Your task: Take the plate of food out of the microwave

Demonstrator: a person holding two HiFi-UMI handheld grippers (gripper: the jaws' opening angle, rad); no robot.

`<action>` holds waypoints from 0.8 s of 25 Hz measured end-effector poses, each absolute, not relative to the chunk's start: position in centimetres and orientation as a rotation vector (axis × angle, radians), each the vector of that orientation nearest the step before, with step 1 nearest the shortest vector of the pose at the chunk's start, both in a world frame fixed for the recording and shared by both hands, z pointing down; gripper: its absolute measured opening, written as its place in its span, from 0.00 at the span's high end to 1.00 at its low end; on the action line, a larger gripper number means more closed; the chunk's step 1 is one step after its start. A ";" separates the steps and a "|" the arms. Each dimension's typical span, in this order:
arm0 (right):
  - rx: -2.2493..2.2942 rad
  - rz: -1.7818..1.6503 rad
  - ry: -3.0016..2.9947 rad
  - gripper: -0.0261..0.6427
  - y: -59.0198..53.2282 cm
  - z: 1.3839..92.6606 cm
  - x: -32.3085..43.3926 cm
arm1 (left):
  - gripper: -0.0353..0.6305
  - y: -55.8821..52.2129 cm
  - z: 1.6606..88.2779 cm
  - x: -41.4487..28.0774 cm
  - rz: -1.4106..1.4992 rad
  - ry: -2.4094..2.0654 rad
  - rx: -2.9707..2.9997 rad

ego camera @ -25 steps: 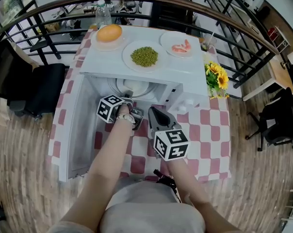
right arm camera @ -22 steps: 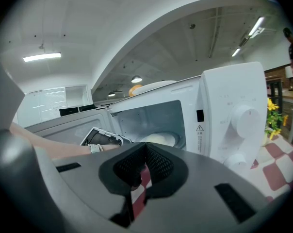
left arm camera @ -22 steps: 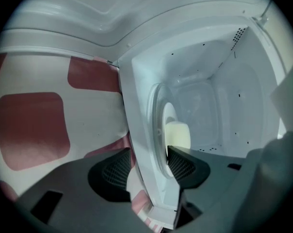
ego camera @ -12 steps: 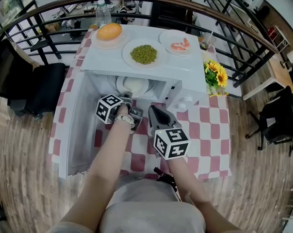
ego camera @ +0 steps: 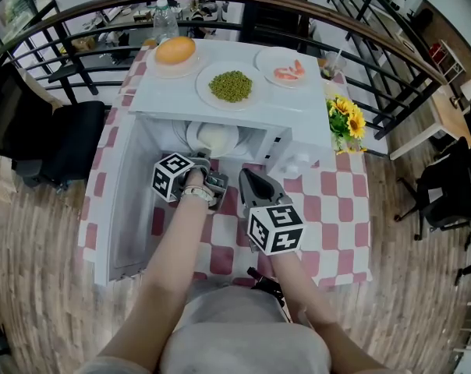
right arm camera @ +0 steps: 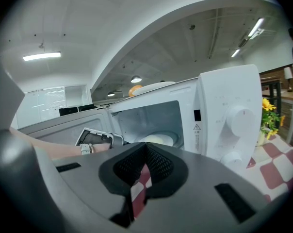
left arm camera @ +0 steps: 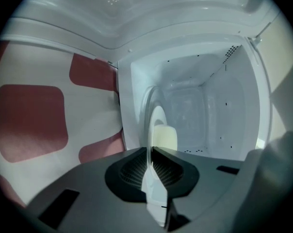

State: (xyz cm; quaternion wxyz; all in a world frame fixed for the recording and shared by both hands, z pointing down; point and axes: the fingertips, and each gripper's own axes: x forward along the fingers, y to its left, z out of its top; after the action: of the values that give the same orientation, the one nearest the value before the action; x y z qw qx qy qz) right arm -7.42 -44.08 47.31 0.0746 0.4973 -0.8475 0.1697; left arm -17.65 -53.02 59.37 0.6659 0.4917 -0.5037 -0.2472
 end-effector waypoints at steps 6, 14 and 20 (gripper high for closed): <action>1.501 0.504 -2.533 0.93 -44.1 47.4 -6.9 | 0.91 -52.9 59.3 -17.8 -0.623 -1.126 1.103; 1.505 0.504 -2.524 0.93 -44.1 47.4 -6.7 | 0.92 -52.8 57.9 -17.7 -0.666 -1.110 1.173; 1.496 0.496 -2.529 0.93 -43.9 47.3 -7.2 | 0.92 -52.1 57.7 -17.9 -0.681 -1.087 1.219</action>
State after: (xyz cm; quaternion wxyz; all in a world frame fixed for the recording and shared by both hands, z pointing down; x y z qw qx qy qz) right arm -7.18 -43.92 47.31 0.0807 0.5004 -0.8460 0.1657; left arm -17.85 -52.15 57.73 0.6336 0.5330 -0.4751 -0.2978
